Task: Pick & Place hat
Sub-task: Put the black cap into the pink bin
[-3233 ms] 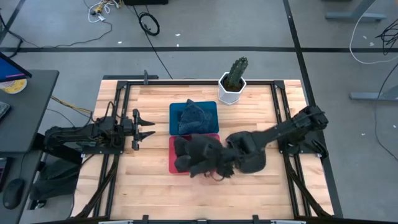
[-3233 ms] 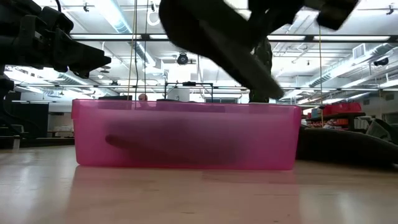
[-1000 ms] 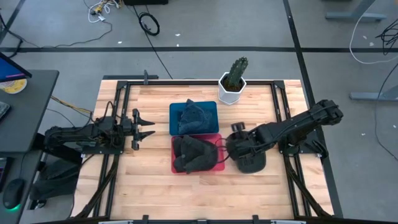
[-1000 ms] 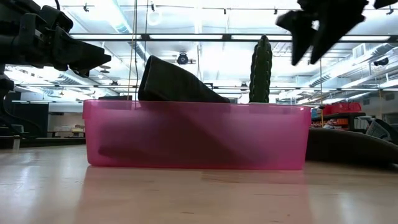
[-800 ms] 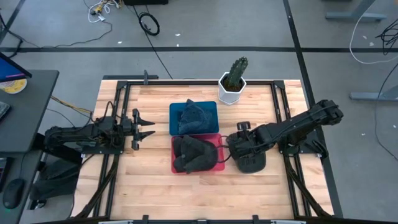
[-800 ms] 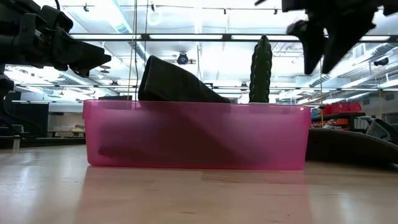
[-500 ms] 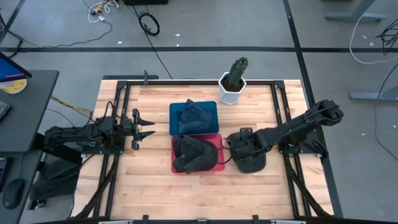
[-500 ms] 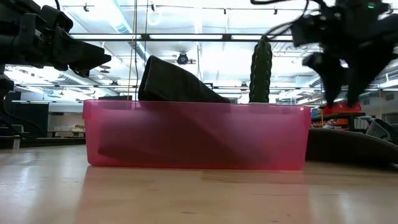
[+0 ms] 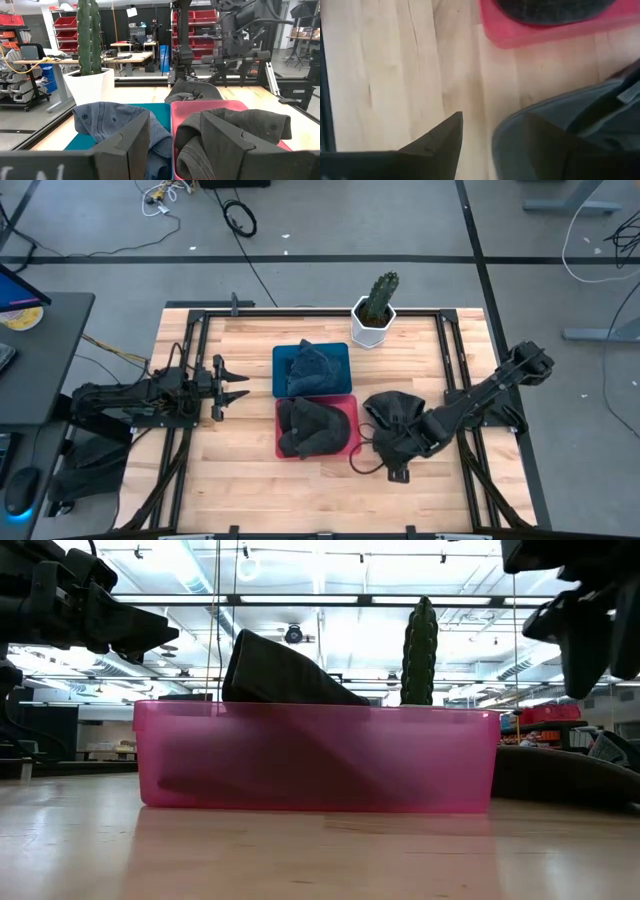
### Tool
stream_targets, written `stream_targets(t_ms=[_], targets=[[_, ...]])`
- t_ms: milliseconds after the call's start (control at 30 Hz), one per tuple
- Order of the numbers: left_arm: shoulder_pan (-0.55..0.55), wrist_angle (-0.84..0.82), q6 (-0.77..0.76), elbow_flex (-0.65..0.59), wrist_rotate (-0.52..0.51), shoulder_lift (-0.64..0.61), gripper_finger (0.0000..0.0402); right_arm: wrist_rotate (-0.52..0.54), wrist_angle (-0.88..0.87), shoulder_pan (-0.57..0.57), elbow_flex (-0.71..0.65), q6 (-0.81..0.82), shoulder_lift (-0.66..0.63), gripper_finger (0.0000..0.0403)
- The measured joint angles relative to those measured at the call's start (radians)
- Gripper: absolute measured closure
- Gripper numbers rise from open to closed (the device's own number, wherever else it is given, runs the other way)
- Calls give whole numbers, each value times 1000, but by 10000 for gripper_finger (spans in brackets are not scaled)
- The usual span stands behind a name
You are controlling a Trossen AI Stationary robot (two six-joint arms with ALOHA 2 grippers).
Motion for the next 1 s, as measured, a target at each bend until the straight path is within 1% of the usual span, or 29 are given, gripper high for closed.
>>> stream_targets(t_ms=[133, 267, 400, 533, 600, 700, 833, 900, 1000], targets=[[0, 0, 0, 0, 0, 0, 223, 11, 9, 37, 0, 105, 1, 197], [0, 0, 0, 0, 0, 0, 223, 21, 73, 84, 0, 179, 20, 197], [0, 0, 0, 0, 0, 0, 223, 57, 92, 119, 0, 245, 62, 197], [0, 0, 0, 0, 0, 0, 223, 73, 90, 130, 1, 293, 132, 206], [0, 0, 0, 0, 0, 0, 223, 82, 53, 130, 12, 305, 174, 213], [0, 0, 0, 0, 0, 0, 223, 90, -63, 128, 48, 329, 227, 222], [0, 0, 0, 0, 0, 0, 223, 134, -197, 132, 99, 370, 250, 227], [0, 0, 0, 0, 0, 0, 223, 151, -200, 133, 107, 376, 251, 227], [0, 0, 0, 0, 0, 0, 223, 156, -145, 131, 107, 365, 251, 227]])
